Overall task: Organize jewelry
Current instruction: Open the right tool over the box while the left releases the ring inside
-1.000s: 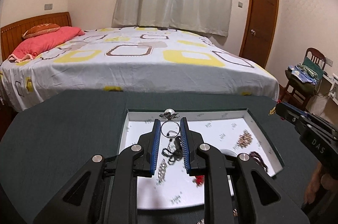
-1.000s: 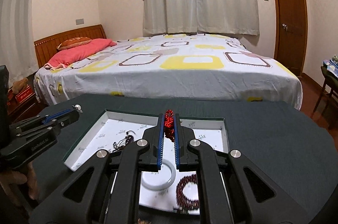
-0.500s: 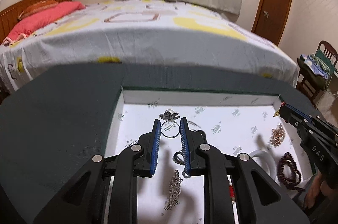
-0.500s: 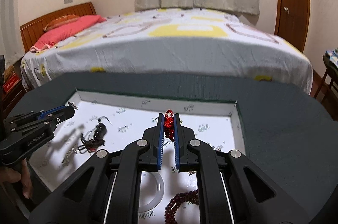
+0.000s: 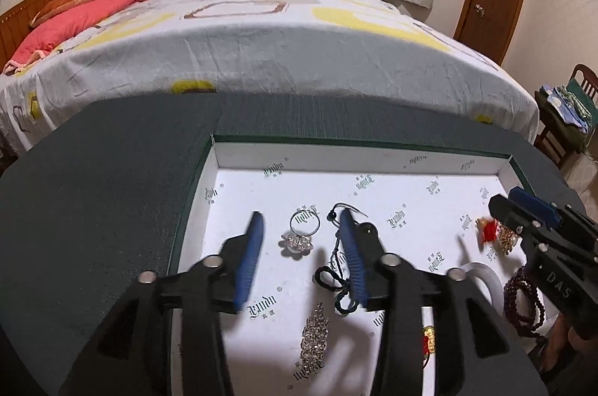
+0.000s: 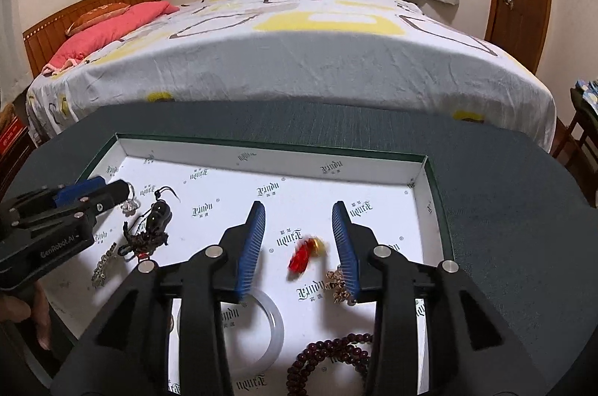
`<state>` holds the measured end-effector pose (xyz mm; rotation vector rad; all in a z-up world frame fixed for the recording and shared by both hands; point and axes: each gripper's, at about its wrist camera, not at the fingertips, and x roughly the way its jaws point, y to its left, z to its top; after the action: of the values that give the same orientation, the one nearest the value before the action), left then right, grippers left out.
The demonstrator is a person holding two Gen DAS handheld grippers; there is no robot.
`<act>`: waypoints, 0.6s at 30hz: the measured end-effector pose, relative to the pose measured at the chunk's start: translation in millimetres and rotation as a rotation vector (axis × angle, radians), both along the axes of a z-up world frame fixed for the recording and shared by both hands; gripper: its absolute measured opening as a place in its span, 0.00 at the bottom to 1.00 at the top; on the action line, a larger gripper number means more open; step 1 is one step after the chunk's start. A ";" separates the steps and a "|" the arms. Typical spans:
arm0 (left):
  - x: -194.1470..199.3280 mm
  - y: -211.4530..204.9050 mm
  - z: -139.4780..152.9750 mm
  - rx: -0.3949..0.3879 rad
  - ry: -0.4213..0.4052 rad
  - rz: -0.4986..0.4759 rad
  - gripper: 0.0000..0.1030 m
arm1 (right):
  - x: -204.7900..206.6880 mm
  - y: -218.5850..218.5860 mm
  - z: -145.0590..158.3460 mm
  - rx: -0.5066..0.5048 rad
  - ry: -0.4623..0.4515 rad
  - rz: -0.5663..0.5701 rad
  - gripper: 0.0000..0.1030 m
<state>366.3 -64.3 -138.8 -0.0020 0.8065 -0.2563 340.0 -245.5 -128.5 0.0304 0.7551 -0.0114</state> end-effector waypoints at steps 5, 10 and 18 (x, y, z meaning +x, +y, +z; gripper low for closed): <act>-6.8 2.8 4.5 -0.015 -0.043 0.007 0.47 | -7.0 -2.9 5.0 0.005 -0.045 -0.009 0.36; -20.8 7.4 13.1 -0.044 -0.094 0.018 0.48 | -20.9 -3.3 15.5 0.008 -0.105 -0.015 0.36; -61.5 10.6 28.1 -0.058 -0.150 0.021 0.48 | -67.1 2.6 35.8 0.022 -0.176 -0.008 0.36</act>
<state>304.8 -53.8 -110.6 -0.0456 0.6491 -0.2566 272.9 -242.9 -92.7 0.0547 0.5786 -0.0085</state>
